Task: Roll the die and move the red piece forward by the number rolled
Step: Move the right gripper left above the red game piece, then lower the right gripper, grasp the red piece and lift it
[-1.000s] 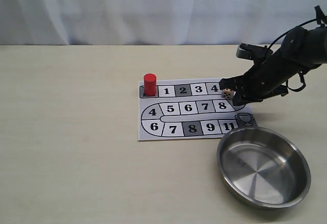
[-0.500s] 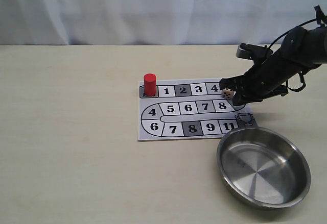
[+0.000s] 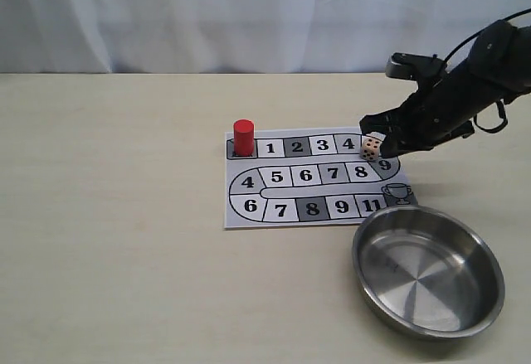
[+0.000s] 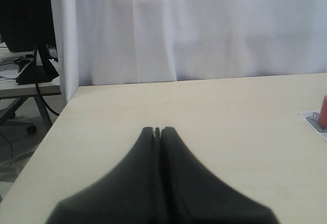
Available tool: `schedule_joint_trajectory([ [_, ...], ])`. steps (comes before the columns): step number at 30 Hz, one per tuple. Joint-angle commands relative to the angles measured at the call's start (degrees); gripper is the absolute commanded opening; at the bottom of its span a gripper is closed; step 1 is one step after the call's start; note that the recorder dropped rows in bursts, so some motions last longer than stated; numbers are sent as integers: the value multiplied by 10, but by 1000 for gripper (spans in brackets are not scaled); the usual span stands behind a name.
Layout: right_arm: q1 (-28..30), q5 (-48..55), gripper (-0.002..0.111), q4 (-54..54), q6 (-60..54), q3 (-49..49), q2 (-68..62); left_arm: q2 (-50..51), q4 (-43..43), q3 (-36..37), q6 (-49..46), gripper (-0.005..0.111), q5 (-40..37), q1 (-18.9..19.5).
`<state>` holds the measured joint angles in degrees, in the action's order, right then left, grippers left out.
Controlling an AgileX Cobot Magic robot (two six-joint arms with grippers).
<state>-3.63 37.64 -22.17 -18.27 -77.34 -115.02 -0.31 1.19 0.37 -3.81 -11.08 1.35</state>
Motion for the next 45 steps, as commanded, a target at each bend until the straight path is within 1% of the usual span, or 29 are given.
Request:
schedule_joint_trajectory([
  [1, -23, 11, 4, 5, -32, -4, 34, 3, -4, -4, 3, 0, 3, -1],
  [4, -61, -3, 4, 6, -52, -4, 44, 3, -4, -4, 3, 0, 3, -1],
  [6, -85, -27, 8, 6, -51, -5, 47, 3, -4, -4, 3, 0, 3, -1],
  [9, -120, -74, 21, 6, -49, -6, 47, 3, -4, -4, 3, 0, 3, -1],
  [15, -183, -162, 57, 6, -49, -6, 42, 3, -4, -4, 3, 0, 3, -1],
  [17, -200, -191, 64, 4, -49, -6, 38, 3, -4, -4, 3, 0, 3, -1],
  [25, -245, -304, 65, 4, -44, -6, 2, 3, -4, -4, 3, 0, 3, -1],
  [28, -253, -338, 65, -17, -40, -7, -16, 3, -4, -4, 3, 0, 3, -1],
  [31, -252, -319, 65, -51, -19, -33, -39, 3, -4, -4, 3, 0, 3, -1],
  [34, -250, -300, 65, -55, -21, -69, -65, 3, -4, -4, 3, 0, 3, -1],
  [39, -252, -304, 65, -55, -21, -117, -108, 3, -4, -4, 3, 0, 3, -1],
  [45, -252, -334, 65, -55, -21, -132, -147, 3, -4, -4, 3, 0, 3, -1],
])
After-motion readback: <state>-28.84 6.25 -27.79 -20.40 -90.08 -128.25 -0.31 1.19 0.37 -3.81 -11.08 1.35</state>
